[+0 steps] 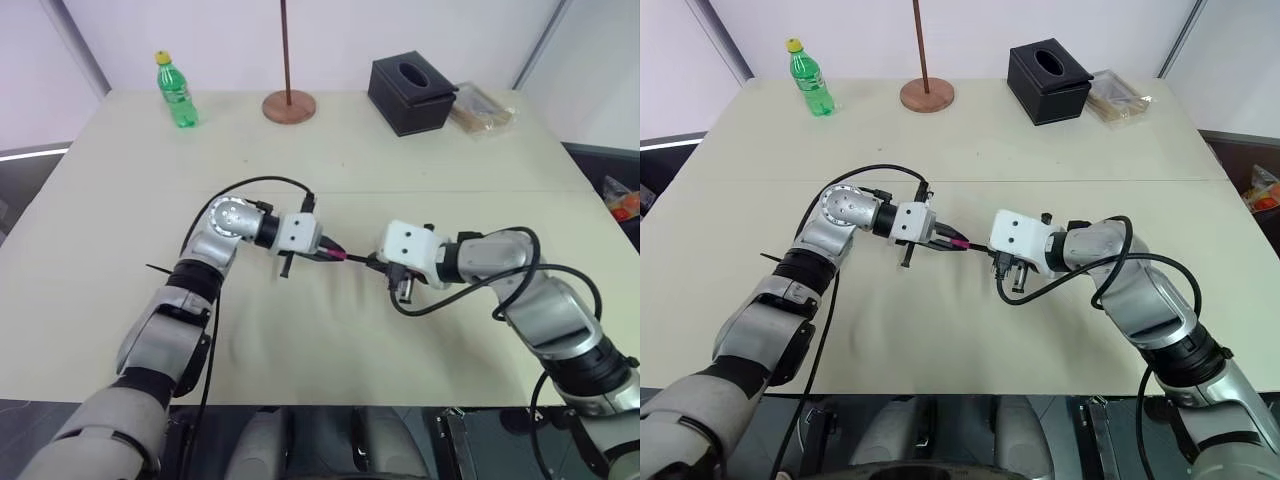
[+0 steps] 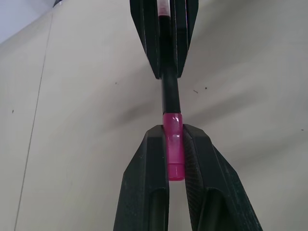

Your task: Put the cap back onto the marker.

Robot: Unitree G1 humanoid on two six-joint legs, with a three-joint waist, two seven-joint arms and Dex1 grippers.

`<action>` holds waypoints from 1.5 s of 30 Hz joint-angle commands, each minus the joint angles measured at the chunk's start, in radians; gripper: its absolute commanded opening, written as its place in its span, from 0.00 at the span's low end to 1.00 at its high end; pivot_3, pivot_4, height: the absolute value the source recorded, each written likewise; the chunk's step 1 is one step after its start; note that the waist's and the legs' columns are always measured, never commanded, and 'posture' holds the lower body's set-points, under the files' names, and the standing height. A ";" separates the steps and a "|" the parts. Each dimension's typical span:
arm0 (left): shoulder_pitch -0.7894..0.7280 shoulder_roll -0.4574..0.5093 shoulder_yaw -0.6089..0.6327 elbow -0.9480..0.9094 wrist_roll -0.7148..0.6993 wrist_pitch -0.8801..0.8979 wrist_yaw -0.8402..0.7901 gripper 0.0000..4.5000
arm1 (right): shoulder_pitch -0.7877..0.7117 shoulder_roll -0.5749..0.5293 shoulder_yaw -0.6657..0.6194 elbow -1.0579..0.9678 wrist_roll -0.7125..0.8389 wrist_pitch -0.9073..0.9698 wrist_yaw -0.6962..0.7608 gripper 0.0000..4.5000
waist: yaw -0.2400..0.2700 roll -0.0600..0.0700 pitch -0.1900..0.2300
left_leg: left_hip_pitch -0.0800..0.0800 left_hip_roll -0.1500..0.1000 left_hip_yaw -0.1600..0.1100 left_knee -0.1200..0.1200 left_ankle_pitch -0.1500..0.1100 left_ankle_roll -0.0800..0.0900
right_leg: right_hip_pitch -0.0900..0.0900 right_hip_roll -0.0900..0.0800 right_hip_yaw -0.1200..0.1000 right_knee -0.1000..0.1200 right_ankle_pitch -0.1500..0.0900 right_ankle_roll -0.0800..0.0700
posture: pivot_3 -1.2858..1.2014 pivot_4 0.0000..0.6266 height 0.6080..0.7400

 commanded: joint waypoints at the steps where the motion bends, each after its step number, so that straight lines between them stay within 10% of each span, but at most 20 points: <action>1: -0.027 -0.062 -0.039 -0.039 -0.010 -0.003 -0.011 0.00 | -0.075 0.048 0.012 -0.105 0.032 -0.041 -0.001 0.01 | 0.000 0.000 0.000 | 0.000 0.000 0.000 0.000 0.000 0.000 | 0.000 0.000 0.000 0.000 0.000 0.000 | 0.52 0.24 1.00; 11: -0.007 -0.054 -0.033 -0.061 -0.009 0.027 -0.001 0.00 | -0.072 0.052 0.007 -0.092 0.022 -0.048 -0.005 0.01 | 0.000 0.000 0.000 | 0.000 0.000 0.000 0.000 0.000 0.000 | 0.000 0.000 0.000 0.000 0.000 0.000 | 0.52 0.24 1.00; 20: 0.056 0.017 -0.014 -0.158 -0.053 0.106 -0.044 0.97 | -0.001 -0.017 -0.037 -0.084 0.018 -0.079 0.000 0.00 | -0.002 0.000 0.000 | 0.000 0.000 0.000 0.000 0.000 0.000 | 0.000 0.000 0.000 0.000 0.000 0.000 | 0.52 0.24 1.00; 31: 0.153 0.184 0.072 -0.363 -0.140 0.345 0.002 0.99 | 0.207 -0.164 -0.244 -0.040 0.047 -0.146 -0.020 0.00 | 0.003 0.000 0.000 | 0.000 0.001 0.000 0.000 0.000 0.000 | 0.000 -0.001 0.000 0.000 0.000 0.000 | 0.52 0.24 1.00; 45: 0.329 0.180 0.149 -0.698 -0.266 0.786 0.241 0.99 | 0.374 0.043 -0.507 -0.085 0.084 0.119 -0.350 0.00 | 0.003 0.000 0.000 | 0.000 0.002 0.000 0.000 0.000 0.000 | 0.000 -0.001 0.002 0.002 0.000 0.000 | 0.52 0.24 1.00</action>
